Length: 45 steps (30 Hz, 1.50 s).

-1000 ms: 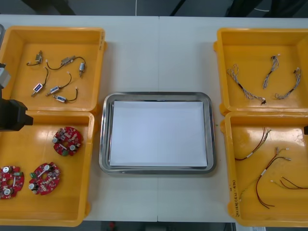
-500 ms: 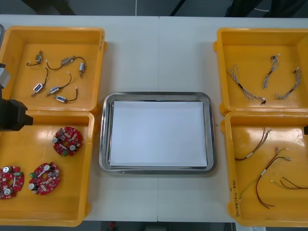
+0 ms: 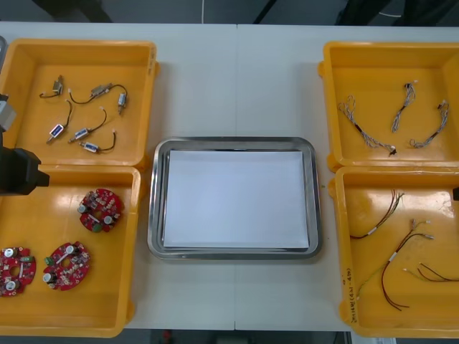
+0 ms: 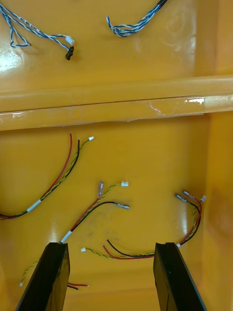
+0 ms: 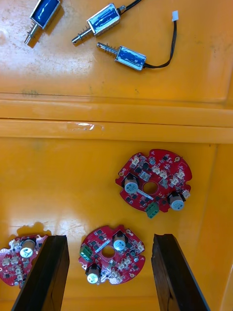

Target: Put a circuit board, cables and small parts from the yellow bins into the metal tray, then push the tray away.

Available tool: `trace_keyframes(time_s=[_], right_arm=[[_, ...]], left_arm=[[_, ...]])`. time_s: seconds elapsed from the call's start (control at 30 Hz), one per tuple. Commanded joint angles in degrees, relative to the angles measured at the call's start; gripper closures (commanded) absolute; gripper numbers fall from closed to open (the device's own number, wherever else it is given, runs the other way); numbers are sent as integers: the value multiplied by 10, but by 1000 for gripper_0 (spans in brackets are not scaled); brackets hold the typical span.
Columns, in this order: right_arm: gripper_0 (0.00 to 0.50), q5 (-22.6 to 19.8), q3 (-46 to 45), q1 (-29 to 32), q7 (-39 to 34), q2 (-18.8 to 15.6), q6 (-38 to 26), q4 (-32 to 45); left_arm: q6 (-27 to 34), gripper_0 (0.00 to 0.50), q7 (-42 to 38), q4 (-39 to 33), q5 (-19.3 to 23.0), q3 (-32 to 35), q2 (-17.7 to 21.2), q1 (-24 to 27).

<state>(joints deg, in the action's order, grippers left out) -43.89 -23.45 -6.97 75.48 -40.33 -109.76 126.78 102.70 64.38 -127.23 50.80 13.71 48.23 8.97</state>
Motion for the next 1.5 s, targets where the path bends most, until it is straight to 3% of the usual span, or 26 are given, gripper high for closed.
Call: trace_keyframes(time_s=[0.03, 0.7, 1.07, 1.5], right_arm=[[0, 1, 5, 6, -2, -4, -2, 4], [0, 1, 5, 6, -2, -4, -2, 4], [0, -1, -19, -1, -2, 4, 2, 22], [0, 21, -33, 54, -15, 11, -2, 71]], left_arm=[[-5, 0, 22, -14, 4, 17, 22, -10], [-5, 0, 10, 0, 7, 4, 23, -20], [-17, 0, 37, 1, 42, 4, 58, -21], [-139, 0, 184, 1, 80, 3, 137, -123]])
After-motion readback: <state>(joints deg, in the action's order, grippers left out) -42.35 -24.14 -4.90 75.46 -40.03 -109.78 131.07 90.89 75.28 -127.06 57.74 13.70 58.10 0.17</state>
